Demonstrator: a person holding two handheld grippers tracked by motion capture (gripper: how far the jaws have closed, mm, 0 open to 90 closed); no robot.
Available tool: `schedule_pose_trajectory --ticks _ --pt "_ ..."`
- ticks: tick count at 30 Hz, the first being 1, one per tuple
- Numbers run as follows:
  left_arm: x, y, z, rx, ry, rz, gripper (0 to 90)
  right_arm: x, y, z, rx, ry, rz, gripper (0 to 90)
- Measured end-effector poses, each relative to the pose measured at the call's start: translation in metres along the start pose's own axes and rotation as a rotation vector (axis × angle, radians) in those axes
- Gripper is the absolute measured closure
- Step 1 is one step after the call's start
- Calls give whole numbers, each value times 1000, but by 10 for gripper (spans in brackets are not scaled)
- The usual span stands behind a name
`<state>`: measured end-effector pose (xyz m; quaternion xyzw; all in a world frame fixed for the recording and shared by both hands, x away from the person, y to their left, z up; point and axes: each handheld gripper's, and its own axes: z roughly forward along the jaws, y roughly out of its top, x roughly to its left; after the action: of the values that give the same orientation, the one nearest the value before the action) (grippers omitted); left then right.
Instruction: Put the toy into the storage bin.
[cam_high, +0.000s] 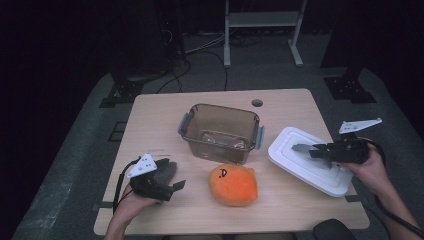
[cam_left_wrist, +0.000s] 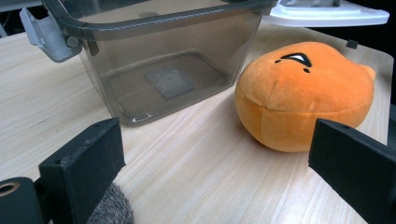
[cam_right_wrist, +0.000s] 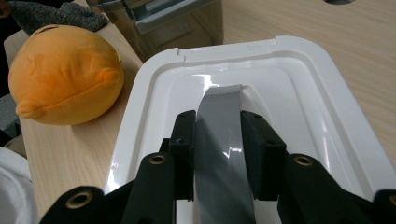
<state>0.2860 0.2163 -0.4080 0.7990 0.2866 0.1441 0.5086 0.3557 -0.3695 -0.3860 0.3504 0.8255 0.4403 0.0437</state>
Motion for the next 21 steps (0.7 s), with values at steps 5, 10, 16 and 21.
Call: schedule_pose_trajectory --ticks 5,10,16,21 --pt "0 0 1 4 -4 3 28 -2 -7 7 6 6 10 662" --pt "0 0 0 3 -3 6 29 -3 -14 14 12 14 22 662" --pt "0 0 0 2 -3 7 29 -3 -20 23 19 21 25 662" --pt "0 0 0 3 -2 8 28 -2 -24 28 25 27 36 662"
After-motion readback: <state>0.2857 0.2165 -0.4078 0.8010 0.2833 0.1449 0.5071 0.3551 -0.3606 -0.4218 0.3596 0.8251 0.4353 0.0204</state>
